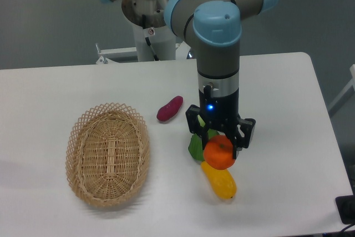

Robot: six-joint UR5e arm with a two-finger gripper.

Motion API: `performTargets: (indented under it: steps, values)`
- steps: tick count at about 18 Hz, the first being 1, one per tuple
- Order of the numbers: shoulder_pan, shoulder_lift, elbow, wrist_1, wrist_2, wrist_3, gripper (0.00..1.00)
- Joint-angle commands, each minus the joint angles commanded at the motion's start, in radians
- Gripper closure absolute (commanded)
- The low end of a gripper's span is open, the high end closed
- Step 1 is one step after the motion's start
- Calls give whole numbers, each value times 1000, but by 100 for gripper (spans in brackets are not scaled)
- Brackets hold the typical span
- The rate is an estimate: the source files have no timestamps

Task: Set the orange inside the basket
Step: 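Lift the orange held in the gripper up from the table, then carry the orange over the wicker basket and lower it inside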

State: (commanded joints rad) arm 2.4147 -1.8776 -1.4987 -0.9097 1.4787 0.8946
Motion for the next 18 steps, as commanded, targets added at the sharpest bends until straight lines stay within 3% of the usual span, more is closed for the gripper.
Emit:
performTargets:
  steps: [3, 7, 11, 14, 18]
  values:
    - [-75, 0, -5, 2, 17, -161, 32]
    - [-201, -20, -35, 6, 126, -216, 33]
    - [-316, -61, -55, 5, 132, -249, 33]
    - [-367, -110, -69, 9, 130, -362, 33]
    - [-413, -167, -77, 8, 129, -373, 33]
